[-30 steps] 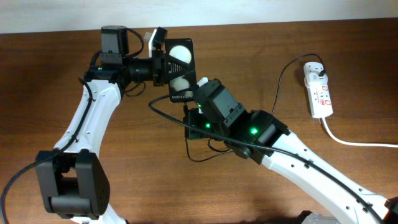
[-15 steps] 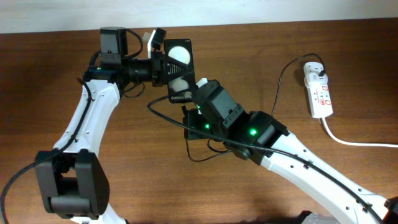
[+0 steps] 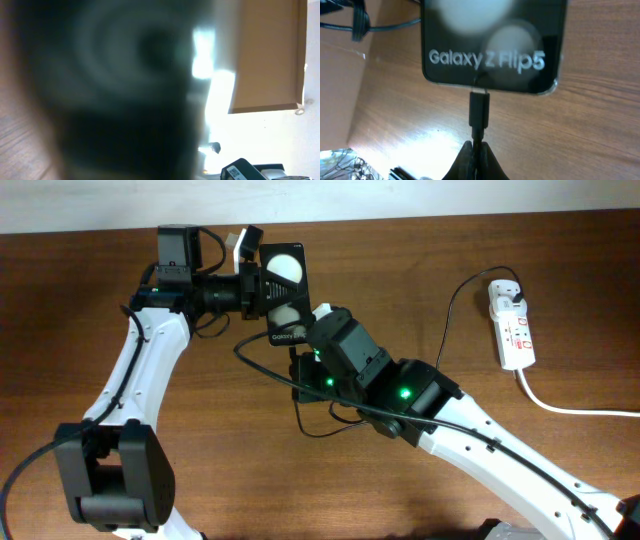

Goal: Plug charger to phone and switch on socket

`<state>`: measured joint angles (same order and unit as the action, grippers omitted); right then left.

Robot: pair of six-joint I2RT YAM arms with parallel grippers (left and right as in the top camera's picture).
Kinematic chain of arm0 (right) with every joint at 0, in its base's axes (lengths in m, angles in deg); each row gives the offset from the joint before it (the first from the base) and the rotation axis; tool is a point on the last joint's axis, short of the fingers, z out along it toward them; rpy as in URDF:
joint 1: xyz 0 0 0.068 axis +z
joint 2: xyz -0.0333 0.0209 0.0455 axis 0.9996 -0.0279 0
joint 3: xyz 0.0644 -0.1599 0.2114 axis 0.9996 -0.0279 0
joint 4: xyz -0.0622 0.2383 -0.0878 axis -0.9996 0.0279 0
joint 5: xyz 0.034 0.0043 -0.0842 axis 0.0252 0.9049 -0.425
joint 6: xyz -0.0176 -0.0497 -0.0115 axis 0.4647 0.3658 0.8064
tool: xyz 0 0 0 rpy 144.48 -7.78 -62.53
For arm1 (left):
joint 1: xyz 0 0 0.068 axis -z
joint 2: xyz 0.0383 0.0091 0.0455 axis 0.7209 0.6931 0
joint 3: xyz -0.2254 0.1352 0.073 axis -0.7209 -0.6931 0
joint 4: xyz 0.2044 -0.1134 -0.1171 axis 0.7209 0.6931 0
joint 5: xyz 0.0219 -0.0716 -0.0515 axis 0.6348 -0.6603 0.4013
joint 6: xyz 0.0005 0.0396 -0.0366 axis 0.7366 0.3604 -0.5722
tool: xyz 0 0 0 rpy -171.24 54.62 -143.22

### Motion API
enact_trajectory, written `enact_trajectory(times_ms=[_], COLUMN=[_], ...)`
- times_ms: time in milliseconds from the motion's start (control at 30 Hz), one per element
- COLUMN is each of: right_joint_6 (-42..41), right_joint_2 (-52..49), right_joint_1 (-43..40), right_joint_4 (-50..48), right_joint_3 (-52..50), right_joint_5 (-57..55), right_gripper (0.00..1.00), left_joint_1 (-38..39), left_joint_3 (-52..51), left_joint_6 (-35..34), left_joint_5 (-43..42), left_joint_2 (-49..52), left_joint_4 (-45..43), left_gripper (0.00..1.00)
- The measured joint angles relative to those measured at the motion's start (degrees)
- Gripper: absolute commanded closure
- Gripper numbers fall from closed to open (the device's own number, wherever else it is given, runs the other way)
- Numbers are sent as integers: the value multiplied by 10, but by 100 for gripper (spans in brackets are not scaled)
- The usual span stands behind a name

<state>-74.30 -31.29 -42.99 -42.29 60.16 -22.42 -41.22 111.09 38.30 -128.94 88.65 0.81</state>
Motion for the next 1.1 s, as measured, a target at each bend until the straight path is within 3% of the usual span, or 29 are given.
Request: enact_trajectory(times_ms=[133, 300, 500, 533, 600, 767, 933, 1100], right_joint_6=[0, 4, 7, 7, 7, 8, 9, 31], right_joint_2=[0, 0, 0, 0, -11, -42, -42, -43], right_joint_1=[0, -2, 1, 9, 20, 21, 26, 26], right_joint_4=[-6, 11, 32, 30, 19, 9, -19, -22], right_joint_3=[0, 0, 0, 0, 0, 0, -1, -5], right_joint_5=[-5, -26, -79, -91, -102, -104, -97, -58], right_gripper=[95, 63, 62, 64, 77, 96, 96, 96], left_joint_1=[0, 6, 10, 10, 10, 10, 1, -5], left_joint_3=[0, 0, 0, 0, 0, 0, 1, 16], left_joint_6=[-1, 9, 10, 10, 10, 10, 20, 111], left_joint_5=[-11, -13, 81, 91, 100, 101, 83, 73], left_joint_2=[0, 0, 0, 0, 0, 0, 0, 0], left_joint_4=[0, 6, 11, 11, 11, 11, 30, 123], left_gripper=[100, 100, 100, 100, 100, 100, 100, 100])
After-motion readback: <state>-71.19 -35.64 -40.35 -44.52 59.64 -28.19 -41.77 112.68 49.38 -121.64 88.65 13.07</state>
